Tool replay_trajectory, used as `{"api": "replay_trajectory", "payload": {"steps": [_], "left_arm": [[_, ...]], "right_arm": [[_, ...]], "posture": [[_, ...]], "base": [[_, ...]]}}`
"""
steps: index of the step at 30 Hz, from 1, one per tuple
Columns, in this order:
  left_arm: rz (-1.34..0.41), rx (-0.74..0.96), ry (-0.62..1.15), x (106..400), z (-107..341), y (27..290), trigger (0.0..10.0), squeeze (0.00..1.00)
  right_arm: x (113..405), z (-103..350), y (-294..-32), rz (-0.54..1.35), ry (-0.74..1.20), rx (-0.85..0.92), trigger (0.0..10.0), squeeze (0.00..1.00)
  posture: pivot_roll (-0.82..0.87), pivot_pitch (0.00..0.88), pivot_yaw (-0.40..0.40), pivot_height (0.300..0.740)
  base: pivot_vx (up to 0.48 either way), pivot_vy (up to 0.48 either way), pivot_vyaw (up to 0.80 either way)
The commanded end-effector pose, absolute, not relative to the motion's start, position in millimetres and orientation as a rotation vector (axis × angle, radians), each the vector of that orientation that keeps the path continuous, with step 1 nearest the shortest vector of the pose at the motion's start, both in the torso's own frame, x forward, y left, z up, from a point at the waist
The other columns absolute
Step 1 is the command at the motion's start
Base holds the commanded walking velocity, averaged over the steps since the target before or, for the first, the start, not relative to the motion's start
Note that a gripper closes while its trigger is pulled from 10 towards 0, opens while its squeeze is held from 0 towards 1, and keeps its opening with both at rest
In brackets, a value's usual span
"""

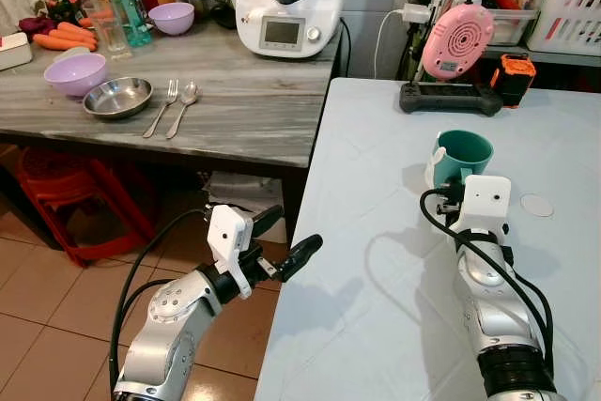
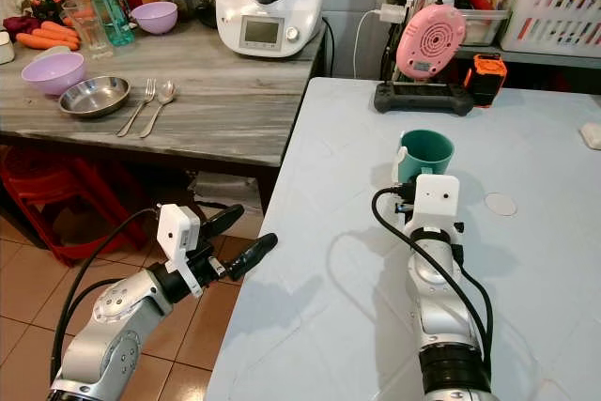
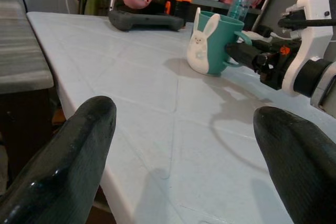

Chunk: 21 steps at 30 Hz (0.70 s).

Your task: Setting the table

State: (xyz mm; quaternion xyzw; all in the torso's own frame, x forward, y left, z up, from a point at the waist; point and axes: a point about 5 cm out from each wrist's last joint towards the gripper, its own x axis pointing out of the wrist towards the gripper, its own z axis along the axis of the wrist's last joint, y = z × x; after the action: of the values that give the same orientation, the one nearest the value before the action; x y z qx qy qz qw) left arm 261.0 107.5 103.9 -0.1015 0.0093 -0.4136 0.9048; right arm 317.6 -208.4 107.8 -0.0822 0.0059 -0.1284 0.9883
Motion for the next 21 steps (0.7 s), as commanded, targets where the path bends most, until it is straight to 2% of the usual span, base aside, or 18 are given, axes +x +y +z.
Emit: {"api": "replay_trajectory", "payload": {"steps": [1,16,21], "left_arm": [[-0.882,-0.204,0.001,259.6,109.9,106.2,10.0,0.00],[-0.893,-0.217,-0.006,258.4,112.7,104.0,10.0,0.00],[-0.850,-0.197,-0.003,260.8,111.9,107.0,10.0,0.00]], "right_arm": [[320.8,111.4,-208.8,-0.266,-0.001,-0.159,0.0,0.00],[319.9,109.6,-208.8,-0.263,0.001,-0.160,0.0,0.00],[320.2,113.9,-208.6,-0.264,-0.013,-0.157,0.0,0.00]], "posture": [[-0.08,0.056,0.042,0.740],[-0.09,0.058,0.041,0.740],[-0.08,0.055,0.041,0.740]], "base": [[0.000,0.000,0.00],[0.000,0.000,0.00],[0.000,0.000,0.00]]}}
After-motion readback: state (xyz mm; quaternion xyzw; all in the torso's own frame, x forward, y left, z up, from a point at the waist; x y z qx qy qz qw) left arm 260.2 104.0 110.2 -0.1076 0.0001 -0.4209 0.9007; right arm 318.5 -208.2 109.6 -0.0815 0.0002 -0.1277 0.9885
